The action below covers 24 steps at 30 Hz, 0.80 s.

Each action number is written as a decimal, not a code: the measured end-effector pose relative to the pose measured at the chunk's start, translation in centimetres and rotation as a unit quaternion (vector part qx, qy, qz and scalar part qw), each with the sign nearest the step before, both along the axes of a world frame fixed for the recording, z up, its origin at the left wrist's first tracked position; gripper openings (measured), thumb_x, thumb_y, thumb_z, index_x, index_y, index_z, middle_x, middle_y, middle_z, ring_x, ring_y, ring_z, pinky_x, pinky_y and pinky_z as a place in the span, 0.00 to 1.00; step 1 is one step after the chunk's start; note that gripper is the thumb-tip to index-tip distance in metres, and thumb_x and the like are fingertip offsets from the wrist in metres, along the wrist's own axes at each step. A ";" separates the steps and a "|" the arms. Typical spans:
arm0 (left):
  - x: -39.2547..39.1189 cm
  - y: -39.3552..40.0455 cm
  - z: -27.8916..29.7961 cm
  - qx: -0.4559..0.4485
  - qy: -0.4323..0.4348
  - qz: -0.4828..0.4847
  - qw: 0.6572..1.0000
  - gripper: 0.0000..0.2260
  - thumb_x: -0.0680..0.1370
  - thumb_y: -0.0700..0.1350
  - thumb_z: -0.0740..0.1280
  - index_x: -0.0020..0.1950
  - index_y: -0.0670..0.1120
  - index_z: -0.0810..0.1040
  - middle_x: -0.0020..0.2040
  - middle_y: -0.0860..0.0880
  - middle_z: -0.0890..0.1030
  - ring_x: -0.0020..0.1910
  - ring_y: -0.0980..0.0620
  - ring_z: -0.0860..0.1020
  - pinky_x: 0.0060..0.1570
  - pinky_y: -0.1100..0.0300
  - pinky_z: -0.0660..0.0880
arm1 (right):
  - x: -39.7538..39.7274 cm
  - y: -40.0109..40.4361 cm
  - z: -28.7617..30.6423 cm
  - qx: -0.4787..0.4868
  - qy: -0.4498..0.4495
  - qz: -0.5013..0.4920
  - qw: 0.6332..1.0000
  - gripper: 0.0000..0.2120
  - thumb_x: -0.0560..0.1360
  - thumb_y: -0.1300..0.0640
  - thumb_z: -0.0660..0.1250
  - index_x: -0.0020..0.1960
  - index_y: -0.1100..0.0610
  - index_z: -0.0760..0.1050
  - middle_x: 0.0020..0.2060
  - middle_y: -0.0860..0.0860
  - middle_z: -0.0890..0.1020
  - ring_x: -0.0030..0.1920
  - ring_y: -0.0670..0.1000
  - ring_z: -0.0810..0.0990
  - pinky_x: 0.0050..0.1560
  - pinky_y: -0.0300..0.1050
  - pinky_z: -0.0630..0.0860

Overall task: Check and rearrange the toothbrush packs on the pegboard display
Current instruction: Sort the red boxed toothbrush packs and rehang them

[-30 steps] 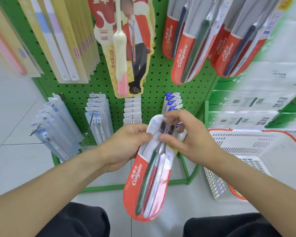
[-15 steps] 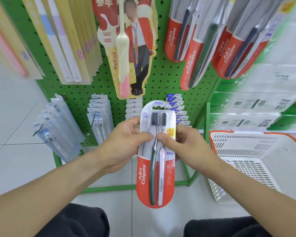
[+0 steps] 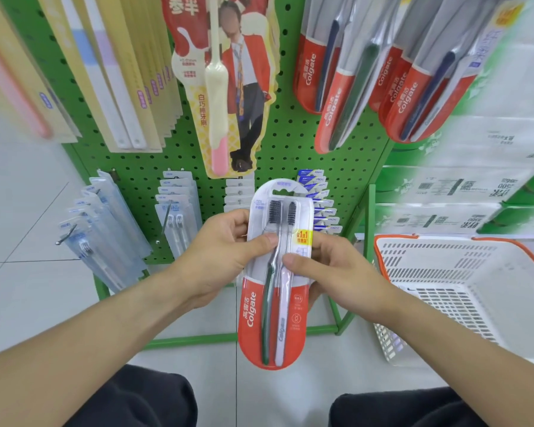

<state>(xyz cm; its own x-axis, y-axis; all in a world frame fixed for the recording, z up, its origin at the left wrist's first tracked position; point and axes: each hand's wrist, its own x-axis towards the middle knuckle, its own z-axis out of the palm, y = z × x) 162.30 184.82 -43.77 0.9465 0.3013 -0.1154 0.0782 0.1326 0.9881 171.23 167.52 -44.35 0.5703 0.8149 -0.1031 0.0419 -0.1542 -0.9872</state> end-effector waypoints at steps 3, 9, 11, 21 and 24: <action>0.1 0.2 0.0 -0.006 0.003 0.009 1.000 0.13 0.78 0.35 0.69 0.62 0.41 0.79 0.54 0.44 0.86 0.53 0.44 0.85 0.50 0.52 0.83 | 0.0 0.0 0.1 -0.002 -0.006 -0.009 1.000 0.09 0.81 0.60 0.65 0.60 0.59 0.79 0.47 0.60 0.86 0.40 0.56 0.86 0.32 0.47 0.81; -0.4 0.0 0.1 0.028 0.047 -0.103 0.993 0.13 0.76 0.40 0.71 0.61 0.43 0.81 0.54 0.42 0.86 0.54 0.40 0.84 0.56 0.46 0.81 | 0.1 0.3 0.2 0.007 0.012 -0.062 0.998 0.09 0.82 0.62 0.64 0.60 0.60 0.79 0.49 0.62 0.86 0.41 0.56 0.85 0.38 0.53 0.83; -0.4 0.0 0.1 0.032 0.036 -0.080 0.996 0.14 0.74 0.41 0.73 0.59 0.44 0.82 0.52 0.43 0.86 0.52 0.42 0.85 0.53 0.48 0.82 | 0.2 0.0 0.4 0.004 0.023 -0.036 0.999 0.10 0.81 0.60 0.65 0.61 0.59 0.79 0.49 0.60 0.86 0.43 0.57 0.86 0.37 0.51 0.83; -0.6 0.4 0.0 0.063 0.046 -0.107 0.991 0.20 0.71 0.46 0.73 0.63 0.46 0.80 0.53 0.44 0.86 0.51 0.42 0.85 0.51 0.44 0.83 | 0.2 -0.5 0.1 0.001 0.041 -0.006 0.999 0.19 0.71 0.58 0.73 0.61 0.59 0.79 0.52 0.59 0.86 0.51 0.61 0.86 0.51 0.68 0.81; -0.8 0.5 -0.2 0.052 0.035 -0.081 0.995 0.19 0.70 0.46 0.73 0.61 0.46 0.80 0.52 0.44 0.86 0.50 0.42 0.85 0.49 0.46 0.83 | 0.3 -0.9 0.3 -0.041 0.038 0.061 0.997 0.22 0.72 0.60 0.75 0.65 0.57 0.76 0.53 0.59 0.86 0.51 0.62 0.86 0.48 0.65 0.83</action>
<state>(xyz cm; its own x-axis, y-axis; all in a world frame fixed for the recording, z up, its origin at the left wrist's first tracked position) 161.51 185.27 -43.93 0.9743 0.1594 -0.1590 0.1595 0.0093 0.9871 171.56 166.64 -44.03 0.4549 0.8653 -0.2105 -0.0081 -0.2323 -0.9726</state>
